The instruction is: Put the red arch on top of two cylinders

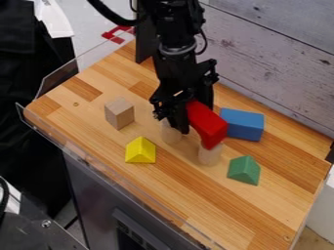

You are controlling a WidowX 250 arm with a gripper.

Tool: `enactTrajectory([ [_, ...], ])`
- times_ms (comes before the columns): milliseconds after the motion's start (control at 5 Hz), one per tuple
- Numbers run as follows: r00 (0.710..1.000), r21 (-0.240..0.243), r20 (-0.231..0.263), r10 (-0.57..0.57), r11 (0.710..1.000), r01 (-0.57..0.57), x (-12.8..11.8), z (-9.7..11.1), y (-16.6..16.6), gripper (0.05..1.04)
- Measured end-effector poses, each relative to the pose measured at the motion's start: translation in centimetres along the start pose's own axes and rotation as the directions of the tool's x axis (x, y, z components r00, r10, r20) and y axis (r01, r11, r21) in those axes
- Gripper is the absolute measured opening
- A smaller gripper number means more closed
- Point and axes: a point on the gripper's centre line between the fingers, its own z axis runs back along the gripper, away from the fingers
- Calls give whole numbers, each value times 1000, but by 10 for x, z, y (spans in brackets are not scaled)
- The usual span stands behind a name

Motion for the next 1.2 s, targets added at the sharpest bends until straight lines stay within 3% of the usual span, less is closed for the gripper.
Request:
enactTrajectory([
  [1200, 999, 2, -8, 45, 999, -45, 10, -3, 4, 604],
])
